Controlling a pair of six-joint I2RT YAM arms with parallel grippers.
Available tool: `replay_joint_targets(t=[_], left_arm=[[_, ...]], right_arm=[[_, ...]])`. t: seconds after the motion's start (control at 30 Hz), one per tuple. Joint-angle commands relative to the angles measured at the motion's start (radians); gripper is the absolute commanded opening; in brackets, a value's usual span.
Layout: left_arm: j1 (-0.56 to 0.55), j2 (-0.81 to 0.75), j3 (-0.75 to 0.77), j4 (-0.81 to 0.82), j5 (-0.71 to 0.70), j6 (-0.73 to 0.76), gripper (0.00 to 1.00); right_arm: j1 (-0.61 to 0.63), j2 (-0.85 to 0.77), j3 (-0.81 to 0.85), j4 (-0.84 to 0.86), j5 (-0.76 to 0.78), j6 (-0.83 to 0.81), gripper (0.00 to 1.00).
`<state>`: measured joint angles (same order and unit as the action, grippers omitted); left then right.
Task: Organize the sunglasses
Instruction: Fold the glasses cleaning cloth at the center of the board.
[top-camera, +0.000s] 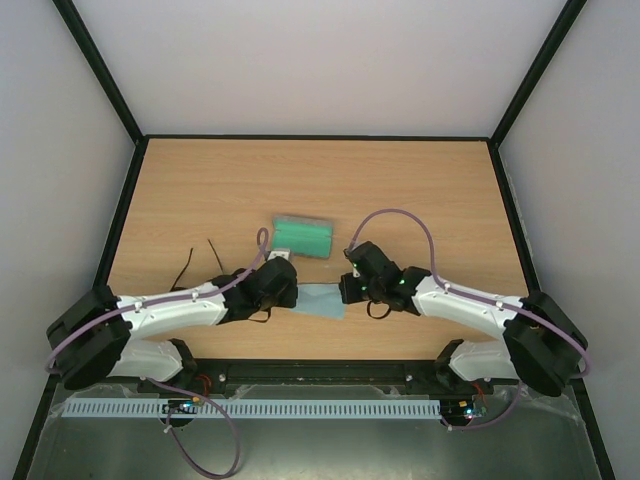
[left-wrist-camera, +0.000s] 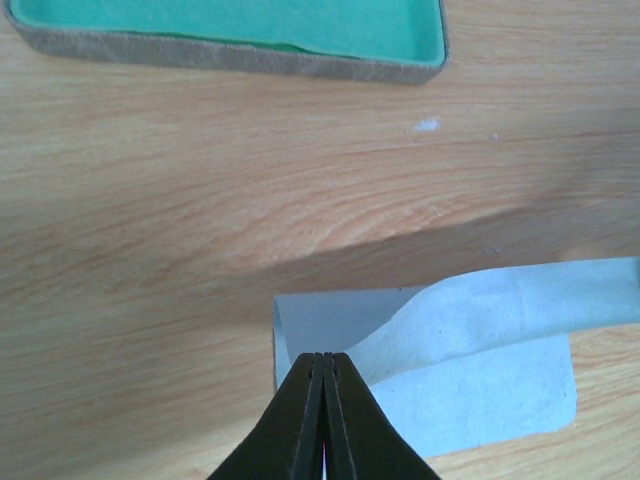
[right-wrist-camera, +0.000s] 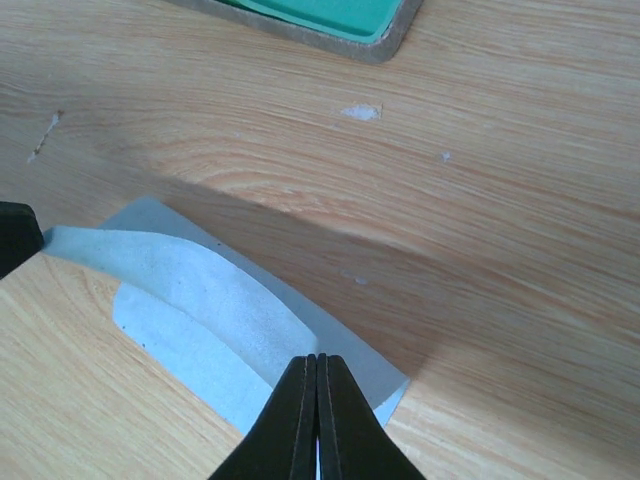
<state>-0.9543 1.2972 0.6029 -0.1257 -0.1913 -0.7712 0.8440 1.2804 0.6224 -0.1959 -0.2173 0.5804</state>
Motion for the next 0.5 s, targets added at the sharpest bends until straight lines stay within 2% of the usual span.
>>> replay_joint_targets(t=[0.0, 0.47], left_arm=[[-0.03, -0.031, -0.025, -0.024, -0.031, -0.045, 0.02], [-0.062, -0.09, -0.038, -0.072, -0.05, -0.072, 0.02]], right_arm=[[0.009, -0.044, -0.029, 0.015, -0.007, 0.021, 0.01], [0.024, -0.065, -0.072, 0.039, -0.045, 0.044, 0.01]])
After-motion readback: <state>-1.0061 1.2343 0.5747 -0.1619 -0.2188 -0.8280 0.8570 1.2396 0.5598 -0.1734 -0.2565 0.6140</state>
